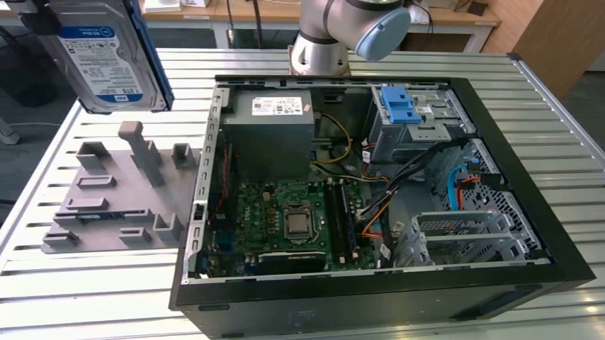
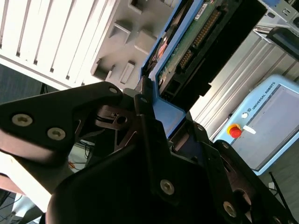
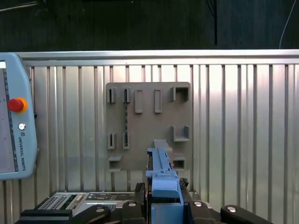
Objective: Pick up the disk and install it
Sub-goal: 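Pick up the disk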
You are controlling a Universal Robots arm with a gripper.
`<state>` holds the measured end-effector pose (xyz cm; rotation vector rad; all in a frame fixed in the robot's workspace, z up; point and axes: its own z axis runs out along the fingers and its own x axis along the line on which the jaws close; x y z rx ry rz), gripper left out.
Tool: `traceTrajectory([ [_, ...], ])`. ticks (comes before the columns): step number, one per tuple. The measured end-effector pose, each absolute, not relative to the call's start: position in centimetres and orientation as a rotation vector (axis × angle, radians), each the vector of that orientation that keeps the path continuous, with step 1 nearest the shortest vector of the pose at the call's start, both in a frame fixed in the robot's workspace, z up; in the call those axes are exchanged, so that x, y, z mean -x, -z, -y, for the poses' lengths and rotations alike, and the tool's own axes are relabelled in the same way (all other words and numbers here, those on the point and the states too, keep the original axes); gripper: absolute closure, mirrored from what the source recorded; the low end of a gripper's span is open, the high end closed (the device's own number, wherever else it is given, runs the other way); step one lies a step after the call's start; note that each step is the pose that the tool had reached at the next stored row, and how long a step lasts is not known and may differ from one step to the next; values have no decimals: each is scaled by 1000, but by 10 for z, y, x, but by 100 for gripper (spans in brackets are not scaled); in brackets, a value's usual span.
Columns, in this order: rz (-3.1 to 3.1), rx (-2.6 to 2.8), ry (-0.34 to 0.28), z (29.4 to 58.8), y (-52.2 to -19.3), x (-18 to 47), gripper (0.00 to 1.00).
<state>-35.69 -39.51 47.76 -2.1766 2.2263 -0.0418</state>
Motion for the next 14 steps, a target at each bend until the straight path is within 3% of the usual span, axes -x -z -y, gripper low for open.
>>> traceTrajectory([
  [14, -2230, 2181, 35, 395, -477, 314, 64],
])
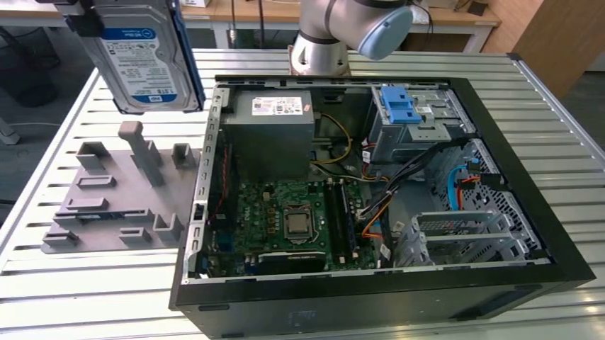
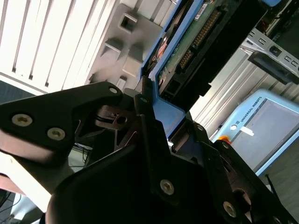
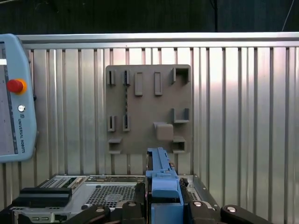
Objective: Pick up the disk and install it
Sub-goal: 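Pick up the disk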
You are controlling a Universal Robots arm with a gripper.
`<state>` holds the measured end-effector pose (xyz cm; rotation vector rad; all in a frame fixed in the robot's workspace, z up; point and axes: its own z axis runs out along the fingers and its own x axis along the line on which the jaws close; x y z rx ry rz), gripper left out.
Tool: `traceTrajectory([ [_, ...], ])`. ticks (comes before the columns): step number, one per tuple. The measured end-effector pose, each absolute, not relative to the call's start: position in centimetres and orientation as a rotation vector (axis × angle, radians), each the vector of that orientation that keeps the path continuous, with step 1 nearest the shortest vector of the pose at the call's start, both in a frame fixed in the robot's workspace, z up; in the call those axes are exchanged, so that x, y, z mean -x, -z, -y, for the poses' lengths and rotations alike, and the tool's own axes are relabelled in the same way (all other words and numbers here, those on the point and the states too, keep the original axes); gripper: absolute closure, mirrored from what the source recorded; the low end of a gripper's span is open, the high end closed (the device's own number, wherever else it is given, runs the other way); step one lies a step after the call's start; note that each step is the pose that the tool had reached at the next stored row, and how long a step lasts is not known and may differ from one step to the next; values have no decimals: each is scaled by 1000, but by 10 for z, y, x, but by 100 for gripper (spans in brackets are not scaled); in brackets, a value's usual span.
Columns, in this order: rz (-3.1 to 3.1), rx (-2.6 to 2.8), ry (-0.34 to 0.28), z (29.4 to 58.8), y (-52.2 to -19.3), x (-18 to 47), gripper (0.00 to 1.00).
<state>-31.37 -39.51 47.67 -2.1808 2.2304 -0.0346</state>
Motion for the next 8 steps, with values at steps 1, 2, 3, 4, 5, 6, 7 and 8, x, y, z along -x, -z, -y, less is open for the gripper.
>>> traceTrajectory([
  [1, -2232, 2183, 30, 395, -477, 311, 64],
  [2, -2234, 2185, 26, 395, -477, 308, 64],
  [3, -2236, 2186, 23, 395, -477, 306, 64],
  [4, -2236, 2186, 23, 395, -477, 304, 64],
  [5, -2236, 2186, 23, 395, -477, 304, 64],
  [6, -2236, 2186, 23, 395, -476, 304, 64],
  [7, -2236, 2186, 23, 395, -477, 303, 64],
  [8, -2236, 2186, 23, 395, -476, 301, 64],
])
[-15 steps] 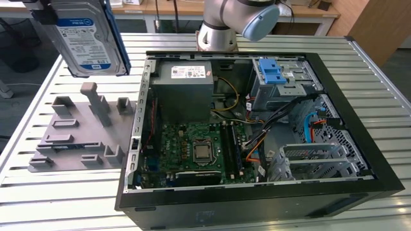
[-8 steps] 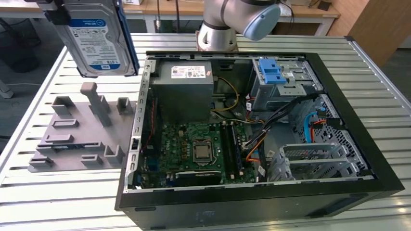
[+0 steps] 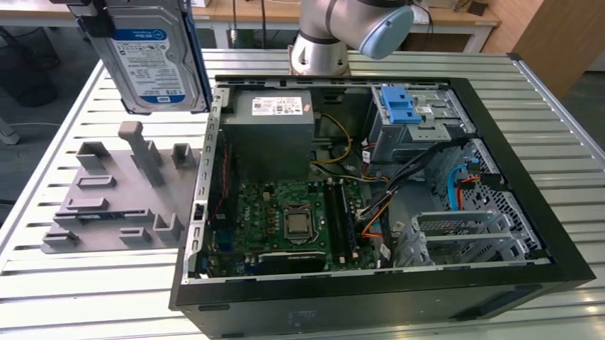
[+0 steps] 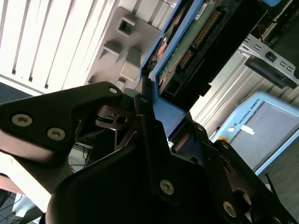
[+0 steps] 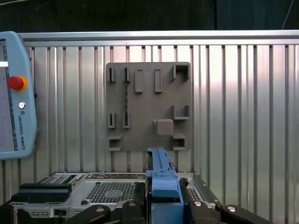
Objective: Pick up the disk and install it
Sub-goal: 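Pick up the disk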
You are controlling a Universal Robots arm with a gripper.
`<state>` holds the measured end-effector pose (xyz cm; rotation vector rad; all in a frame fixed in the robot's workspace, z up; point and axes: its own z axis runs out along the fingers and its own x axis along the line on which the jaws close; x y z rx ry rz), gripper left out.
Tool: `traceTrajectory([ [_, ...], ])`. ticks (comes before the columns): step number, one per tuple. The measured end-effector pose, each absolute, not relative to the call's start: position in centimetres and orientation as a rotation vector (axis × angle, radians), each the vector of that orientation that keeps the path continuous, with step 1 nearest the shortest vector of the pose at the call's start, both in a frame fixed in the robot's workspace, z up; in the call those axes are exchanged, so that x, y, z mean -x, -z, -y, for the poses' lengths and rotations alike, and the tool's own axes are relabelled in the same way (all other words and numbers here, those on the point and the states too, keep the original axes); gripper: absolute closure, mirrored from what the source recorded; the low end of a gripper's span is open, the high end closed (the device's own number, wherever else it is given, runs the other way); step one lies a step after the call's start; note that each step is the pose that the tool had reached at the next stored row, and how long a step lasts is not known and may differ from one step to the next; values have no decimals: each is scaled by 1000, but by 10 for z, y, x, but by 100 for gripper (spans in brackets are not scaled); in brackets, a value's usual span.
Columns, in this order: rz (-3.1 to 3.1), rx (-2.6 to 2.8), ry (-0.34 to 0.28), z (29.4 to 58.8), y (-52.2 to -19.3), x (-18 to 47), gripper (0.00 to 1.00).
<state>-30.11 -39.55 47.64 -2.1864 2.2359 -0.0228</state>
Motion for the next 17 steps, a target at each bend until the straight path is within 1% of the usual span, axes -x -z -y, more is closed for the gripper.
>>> traceTrajectory([
  [17, -2237, 2187, 25, 397, -475, 270, 64],
])
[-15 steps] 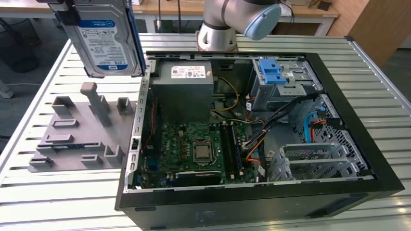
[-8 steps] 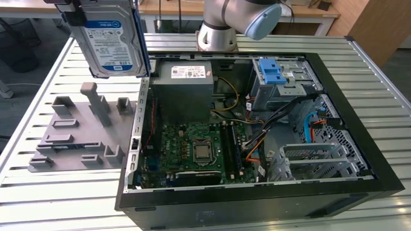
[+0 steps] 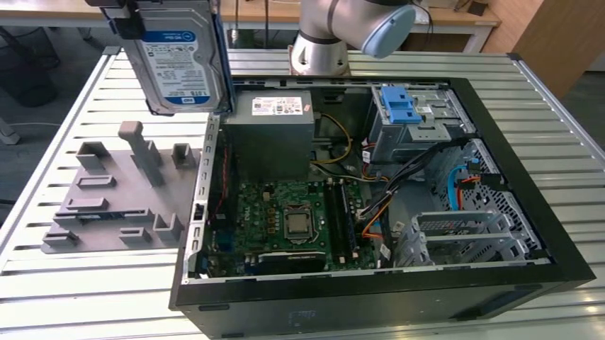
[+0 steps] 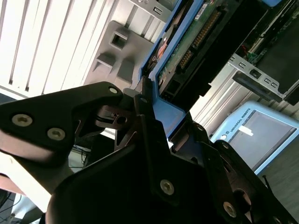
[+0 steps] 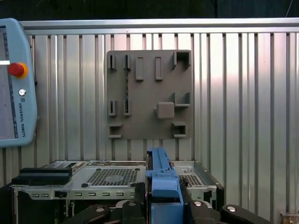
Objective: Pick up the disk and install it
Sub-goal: 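Pick up the disk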
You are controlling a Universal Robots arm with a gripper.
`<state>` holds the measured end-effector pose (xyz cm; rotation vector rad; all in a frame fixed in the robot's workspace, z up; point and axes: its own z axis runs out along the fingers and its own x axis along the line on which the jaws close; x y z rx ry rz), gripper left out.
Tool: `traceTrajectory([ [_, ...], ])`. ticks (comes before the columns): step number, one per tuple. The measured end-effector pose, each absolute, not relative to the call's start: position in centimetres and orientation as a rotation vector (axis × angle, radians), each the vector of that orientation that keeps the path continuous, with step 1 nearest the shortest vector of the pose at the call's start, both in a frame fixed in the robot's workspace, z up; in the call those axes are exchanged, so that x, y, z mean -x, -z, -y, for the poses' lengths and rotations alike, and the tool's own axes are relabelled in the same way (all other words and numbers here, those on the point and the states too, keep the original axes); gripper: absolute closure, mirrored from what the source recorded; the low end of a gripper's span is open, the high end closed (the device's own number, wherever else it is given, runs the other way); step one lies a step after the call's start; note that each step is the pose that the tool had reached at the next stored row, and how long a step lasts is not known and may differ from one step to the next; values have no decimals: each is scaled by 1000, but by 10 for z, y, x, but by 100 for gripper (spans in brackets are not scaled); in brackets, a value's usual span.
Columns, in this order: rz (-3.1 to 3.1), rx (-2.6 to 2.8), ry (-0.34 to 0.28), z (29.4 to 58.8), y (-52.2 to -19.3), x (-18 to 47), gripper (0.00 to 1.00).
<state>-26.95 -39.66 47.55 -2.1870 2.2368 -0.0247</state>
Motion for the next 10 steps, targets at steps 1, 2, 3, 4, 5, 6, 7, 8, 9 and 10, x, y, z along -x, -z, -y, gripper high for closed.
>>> traceTrajectory([
  [1, -2237, 2187, 25, 397, -475, 266, 64],
  [2, -2237, 2187, 25, 397, -475, 264, 64],
  [3, -2237, 2187, 25, 397, -475, 262, 64],
  [4, -2237, 2187, 25, 397, -475, 261, 64],
  [5, -2237, 2187, 25, 397, -475, 259, 64],
  [6, -2237, 2187, 25, 397, -475, 259, 64],
  [7, -2237, 2187, 25, 397, -475, 258, 64],
  [8, -2237, 2187, 24, 397, -475, 258, 64],
  [9, -2237, 2187, 24, 397, -475, 257, 64],
  [10, -2237, 2187, 24, 398, -475, 257, 64],
])
